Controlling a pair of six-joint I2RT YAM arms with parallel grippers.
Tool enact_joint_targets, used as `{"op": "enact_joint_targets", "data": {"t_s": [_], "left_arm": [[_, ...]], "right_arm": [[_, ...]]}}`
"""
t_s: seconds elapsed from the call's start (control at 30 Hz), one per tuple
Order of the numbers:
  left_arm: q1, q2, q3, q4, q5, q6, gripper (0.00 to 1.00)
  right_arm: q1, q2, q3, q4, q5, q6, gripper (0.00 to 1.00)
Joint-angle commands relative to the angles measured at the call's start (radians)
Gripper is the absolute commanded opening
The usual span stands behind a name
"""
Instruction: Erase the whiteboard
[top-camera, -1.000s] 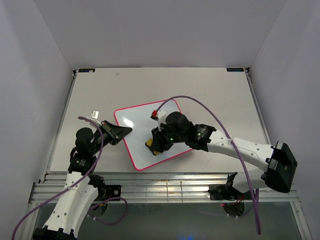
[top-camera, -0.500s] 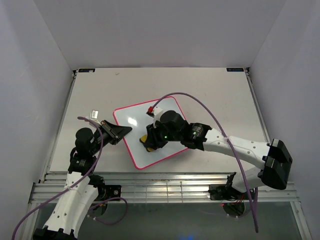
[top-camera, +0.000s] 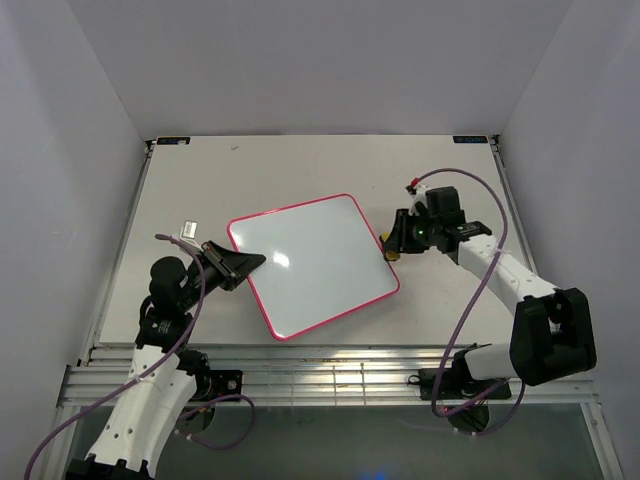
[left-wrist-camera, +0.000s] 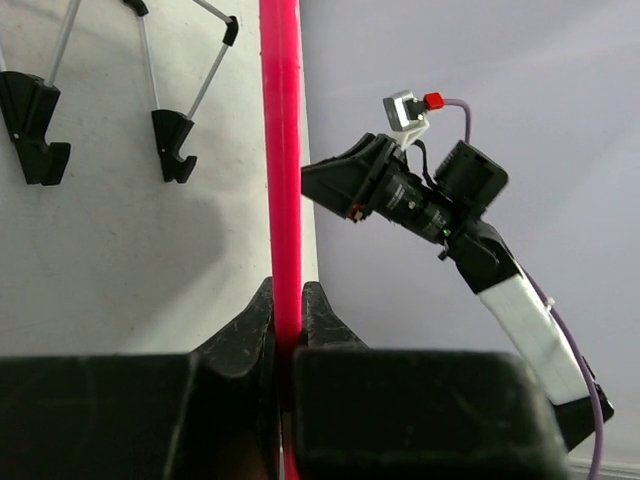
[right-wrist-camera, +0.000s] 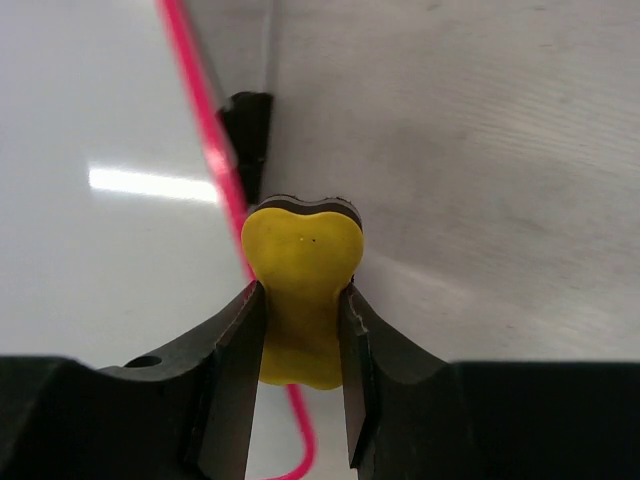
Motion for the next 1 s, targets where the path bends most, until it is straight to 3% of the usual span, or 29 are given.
{"op": "enact_joint_targets", "data": {"t_s": [0.0, 0.2, 0.37, 0.53, 0.73, 0.97], "left_arm": [[-0.014, -0.069, 0.077, 0.277, 0.136, -0.172, 0.0], [-0.014, -0.067, 0.071, 0.257, 0.129, -0.149, 0.0], [-0.014, -0.067, 0.083, 0.232, 0.102, -0.1, 0.0], [-0.014, -0.076, 0.159, 0.11, -0.008, 0.09, 0.0], [-0.014, -0.026, 0.251, -0.001, -0.056, 0.242, 0.0], [-0.014, 0.103, 0.229, 0.194, 0.121, 0.282, 0.0]], "right_arm": [[-0.184, 0.033, -0.024, -0.052, -0.098, -0.096, 0.08], [-0.341, -0.006, 0.02, -0.098, -0.098, -0.096, 0.08], [-0.341, -0.026, 0.057, -0.146, 0.046, -0.076, 0.08], [-0.341, -0.027, 0.021, -0.14, 0.212, -0.048, 0.09], [-0.341, 0.006, -0.018, -0.126, 0.281, -0.048, 0.15], [-0.341, 0.048, -0.077, -0.1, 0.316, -0.054, 0.27]]}}
